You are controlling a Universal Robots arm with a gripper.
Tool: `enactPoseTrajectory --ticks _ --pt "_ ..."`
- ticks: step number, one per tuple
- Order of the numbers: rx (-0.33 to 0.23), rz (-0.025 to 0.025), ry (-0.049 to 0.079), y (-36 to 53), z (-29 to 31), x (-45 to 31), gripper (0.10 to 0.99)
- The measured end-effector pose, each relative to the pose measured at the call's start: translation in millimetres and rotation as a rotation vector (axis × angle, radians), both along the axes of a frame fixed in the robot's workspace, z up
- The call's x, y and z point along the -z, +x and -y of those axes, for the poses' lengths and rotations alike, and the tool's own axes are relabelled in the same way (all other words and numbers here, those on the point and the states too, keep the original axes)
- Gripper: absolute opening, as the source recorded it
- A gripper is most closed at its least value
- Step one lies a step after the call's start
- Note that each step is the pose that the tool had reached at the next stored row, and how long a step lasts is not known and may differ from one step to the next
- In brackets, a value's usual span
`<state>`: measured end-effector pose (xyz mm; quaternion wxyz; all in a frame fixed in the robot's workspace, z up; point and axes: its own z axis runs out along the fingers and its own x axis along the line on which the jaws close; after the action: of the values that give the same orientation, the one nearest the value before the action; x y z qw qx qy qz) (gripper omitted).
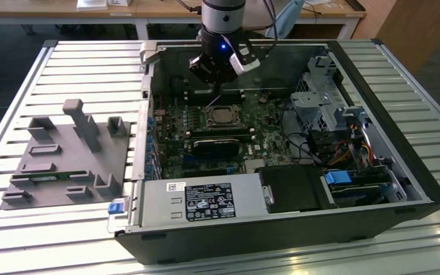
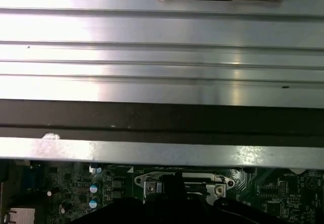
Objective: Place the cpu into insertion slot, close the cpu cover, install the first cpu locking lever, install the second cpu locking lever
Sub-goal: 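Install the first cpu locking lever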
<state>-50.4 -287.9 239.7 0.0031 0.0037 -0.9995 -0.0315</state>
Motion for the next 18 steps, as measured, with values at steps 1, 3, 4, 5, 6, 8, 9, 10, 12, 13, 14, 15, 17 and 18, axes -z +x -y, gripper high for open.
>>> enactPoseTrajectory --ticks 1,3,4,5,6,8,9,10,12,13,14,15,17,18 --pt "0.0 0.0 0.0 0.6 -0.1 0.6 0.106" --pt "0.0 0.0001 0.0 1.3 -0.2 1.8 0.106" --pt "0.0 0.0001 0.0 1.6 -0.2 2.3 0.106" --pt "0.0 0.0001 0.0 1.9 -0.3 2.8 0.106" --pt "0.0 0.0001 0.0 2.2 -0.3 3.3 0.106" --pt "0.0 0.0 0.0 2.8 -0.4 4.1 0.106" --pt "0.0 0.0001 0.0 3.1 -0.4 4.5 0.106" --pt "0.0 0.0001 0.0 3.3 -0.5 4.9 0.106" --pt "0.0 0.0001 0.0 4.0 -0.5 5.7 0.106" --pt "0.0 0.0001 0.0 4.4 -0.5 6.1 0.106" --pt "0.0 0.0001 0.0 4.8 -0.5 6.5 0.106" --pt "0.0 0.0001 0.001 5.1 -0.5 6.7 0.106" --pt "0.0 0.0 0.006 5.9 -0.5 7.4 0.106" --pt "0.0 0.0001 0.009 6.3 -0.5 7.8 0.106"
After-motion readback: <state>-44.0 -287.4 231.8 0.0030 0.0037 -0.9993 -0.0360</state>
